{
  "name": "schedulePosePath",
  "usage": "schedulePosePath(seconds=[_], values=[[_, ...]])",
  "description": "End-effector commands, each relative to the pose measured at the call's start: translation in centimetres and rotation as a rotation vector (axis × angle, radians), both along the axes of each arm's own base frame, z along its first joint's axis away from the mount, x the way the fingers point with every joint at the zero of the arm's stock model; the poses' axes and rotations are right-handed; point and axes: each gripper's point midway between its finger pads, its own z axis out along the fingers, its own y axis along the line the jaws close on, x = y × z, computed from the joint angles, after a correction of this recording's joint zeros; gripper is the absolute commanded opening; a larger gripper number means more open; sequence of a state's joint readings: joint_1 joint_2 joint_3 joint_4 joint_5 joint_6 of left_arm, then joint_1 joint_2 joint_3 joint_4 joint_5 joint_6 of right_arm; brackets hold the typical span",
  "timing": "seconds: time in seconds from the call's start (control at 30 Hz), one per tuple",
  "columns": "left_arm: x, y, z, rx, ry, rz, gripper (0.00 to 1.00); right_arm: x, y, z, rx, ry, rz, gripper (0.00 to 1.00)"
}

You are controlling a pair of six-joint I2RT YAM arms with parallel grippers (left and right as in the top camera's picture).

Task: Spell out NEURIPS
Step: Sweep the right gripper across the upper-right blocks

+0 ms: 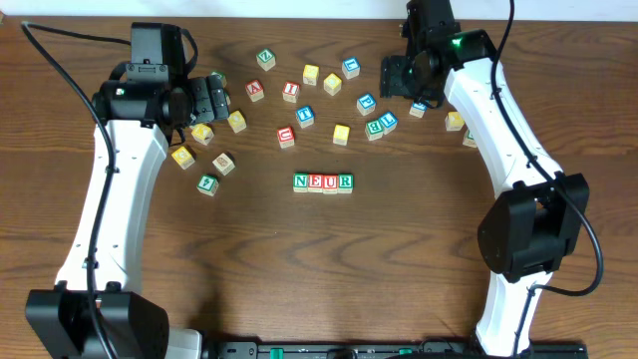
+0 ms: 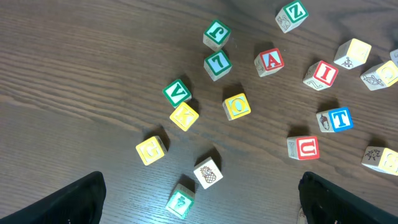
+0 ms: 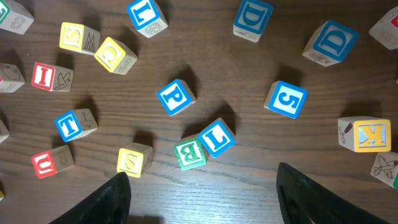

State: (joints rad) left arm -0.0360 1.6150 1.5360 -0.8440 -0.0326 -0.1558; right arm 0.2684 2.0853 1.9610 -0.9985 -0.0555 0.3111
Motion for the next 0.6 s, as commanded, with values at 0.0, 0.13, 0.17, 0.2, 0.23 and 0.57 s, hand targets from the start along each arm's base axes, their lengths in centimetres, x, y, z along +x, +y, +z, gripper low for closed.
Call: schedulePosePath(seconds=[0.0, 0.13, 0.17, 0.2, 0.23, 0.57], values=[[0.3, 0.2, 0.4, 0.007, -0.01, 0.001, 0.98, 0.2, 0.2, -0.1, 0.0, 0.004, -0.007, 0.7], [0.3, 0.2, 0.4, 0.008, -0.01, 0.001, 0.98, -0.1, 0.1, -1.1, -0.012, 0.037, -0.002, 0.7], [0.3, 0.2, 0.4, 0.008, -0.01, 0.001, 0.98, -0.2, 0.1, -1.3, -0.014, 0.044, -0.003, 0.7], [0.3, 0.2, 0.4, 0.007, -0.009, 0.001, 0.98, -0.2, 0.0, -1.3, -0.014, 0.046, -0.004, 0.7], [0.3, 0.2, 0.4, 0.007, -0.009, 0.001, 0.98, -0.2, -0.1, -1.3, -0.014, 0.047, -0.005, 0.71], [0.3, 0.2, 0.4, 0.007, -0.009, 0.001, 0.98, -0.5, -3.0, -1.7, -0.024, 0.089, -0.061, 0.71]])
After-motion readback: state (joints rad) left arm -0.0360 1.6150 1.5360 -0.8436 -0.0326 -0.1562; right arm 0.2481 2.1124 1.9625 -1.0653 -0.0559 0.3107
